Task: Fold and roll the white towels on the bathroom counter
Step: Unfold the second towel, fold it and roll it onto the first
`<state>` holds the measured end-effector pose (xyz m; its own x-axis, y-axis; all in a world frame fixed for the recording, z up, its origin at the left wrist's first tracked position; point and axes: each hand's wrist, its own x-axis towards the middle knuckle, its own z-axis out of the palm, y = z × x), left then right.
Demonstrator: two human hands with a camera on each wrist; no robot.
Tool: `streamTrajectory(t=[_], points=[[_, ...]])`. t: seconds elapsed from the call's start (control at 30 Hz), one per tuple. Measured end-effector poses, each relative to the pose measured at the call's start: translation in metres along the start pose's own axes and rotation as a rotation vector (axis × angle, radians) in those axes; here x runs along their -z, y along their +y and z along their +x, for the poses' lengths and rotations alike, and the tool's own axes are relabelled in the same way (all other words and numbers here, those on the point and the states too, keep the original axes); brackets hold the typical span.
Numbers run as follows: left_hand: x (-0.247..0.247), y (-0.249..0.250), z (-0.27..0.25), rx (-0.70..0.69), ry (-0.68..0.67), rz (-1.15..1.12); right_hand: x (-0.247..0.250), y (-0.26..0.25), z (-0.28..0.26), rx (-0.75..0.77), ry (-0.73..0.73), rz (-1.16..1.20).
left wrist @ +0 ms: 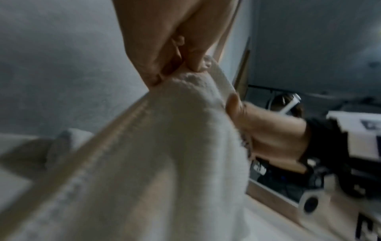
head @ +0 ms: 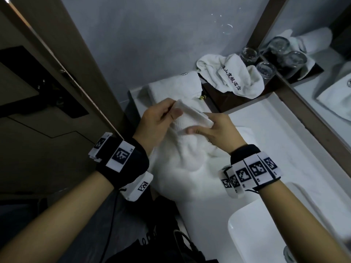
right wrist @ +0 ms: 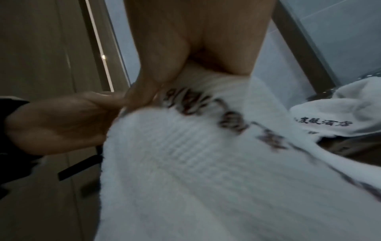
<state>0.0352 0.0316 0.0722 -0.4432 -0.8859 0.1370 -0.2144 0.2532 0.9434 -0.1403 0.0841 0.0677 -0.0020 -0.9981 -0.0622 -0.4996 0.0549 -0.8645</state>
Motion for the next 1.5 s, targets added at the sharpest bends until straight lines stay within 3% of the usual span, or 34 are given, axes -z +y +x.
streamTrajectory(t=[0.2, 0.27, 0.33, 0.5, 0.7, 0.93, 1.0, 1.17, 1.27, 1.4, 1.5], points=[[0.028, -0.013, 0.008, 0.016, 0.309, 0.027, 0.03, 0.049, -0.003, -0.38, -0.145, -0.612], [0.04, -0.019, 0.011, 0.035, 0.36, 0.052, 0.042, 0.066, -0.006, -0.456, -0.124, -0.677], [0.047, -0.025, 0.015, 0.056, 0.368, 0.111, 0.051, 0.073, -0.006, -0.462, -0.023, -0.708], [0.051, -0.043, 0.032, 0.168, 0.396, 0.225, 0.061, 0.083, 0.017, -0.303, 0.292, -0.913], [0.053, -0.059, 0.044, 0.246, 0.425, 0.329, 0.055, 0.095, 0.029, -0.374, 0.355, -0.9], [0.039, -0.062, 0.046, 0.308, 0.402, 0.31, 0.034, 0.111, 0.007, -0.602, 0.289, -0.544], [0.035, -0.058, 0.048, 0.293, 0.367, 0.212, 0.03, 0.113, 0.008, -0.548, 0.235, -0.531], [0.023, -0.035, 0.05, 0.172, 0.191, -0.126, 0.025, 0.093, 0.031, -0.208, 0.11, -0.447], [0.027, -0.019, 0.056, 0.12, 0.125, -0.336, 0.027, 0.078, 0.057, -0.149, 0.055, -0.408], [0.039, -0.009, 0.058, 0.087, 0.146, -0.284, 0.026, 0.075, 0.075, -0.407, -0.258, -0.47], [0.04, -0.014, 0.053, 0.231, 0.101, -0.27, 0.022, 0.077, 0.074, -0.498, -0.218, -0.449]])
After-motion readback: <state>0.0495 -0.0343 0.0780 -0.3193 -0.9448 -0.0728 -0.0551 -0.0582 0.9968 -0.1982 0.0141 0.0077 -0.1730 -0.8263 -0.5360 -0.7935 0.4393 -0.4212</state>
